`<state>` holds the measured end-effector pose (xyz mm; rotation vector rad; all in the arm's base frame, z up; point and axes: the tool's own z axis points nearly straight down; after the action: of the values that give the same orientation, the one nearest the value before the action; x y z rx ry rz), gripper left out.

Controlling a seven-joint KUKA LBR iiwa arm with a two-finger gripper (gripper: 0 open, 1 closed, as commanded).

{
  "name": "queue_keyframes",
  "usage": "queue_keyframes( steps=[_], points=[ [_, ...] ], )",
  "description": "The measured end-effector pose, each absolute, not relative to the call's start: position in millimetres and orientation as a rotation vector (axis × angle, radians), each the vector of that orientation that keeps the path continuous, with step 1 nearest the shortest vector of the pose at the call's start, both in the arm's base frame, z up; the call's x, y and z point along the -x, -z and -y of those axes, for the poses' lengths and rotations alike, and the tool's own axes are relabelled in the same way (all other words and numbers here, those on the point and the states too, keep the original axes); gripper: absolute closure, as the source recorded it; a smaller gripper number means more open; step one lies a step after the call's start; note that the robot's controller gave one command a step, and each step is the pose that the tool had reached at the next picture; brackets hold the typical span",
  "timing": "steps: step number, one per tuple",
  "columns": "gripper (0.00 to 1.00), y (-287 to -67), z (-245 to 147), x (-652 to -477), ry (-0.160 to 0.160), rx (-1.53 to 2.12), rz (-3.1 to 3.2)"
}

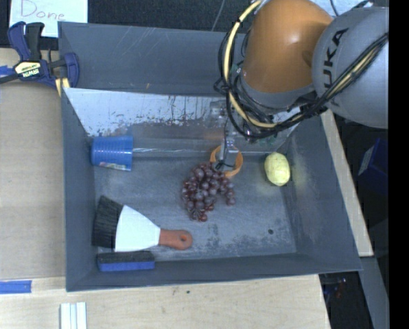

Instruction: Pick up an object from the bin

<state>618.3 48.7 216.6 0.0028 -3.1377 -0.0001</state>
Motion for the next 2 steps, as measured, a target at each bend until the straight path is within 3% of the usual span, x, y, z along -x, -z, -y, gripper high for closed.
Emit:
queue_keyframes(
  steps=[1,2],
  points=[
    [0.0,-221.8,-48.4,-619.4,0.001,-0.001,3.146],
    [0.0,-108.7,-13.9,-615.9,0.0,-0.38,3.124]
  ],
)
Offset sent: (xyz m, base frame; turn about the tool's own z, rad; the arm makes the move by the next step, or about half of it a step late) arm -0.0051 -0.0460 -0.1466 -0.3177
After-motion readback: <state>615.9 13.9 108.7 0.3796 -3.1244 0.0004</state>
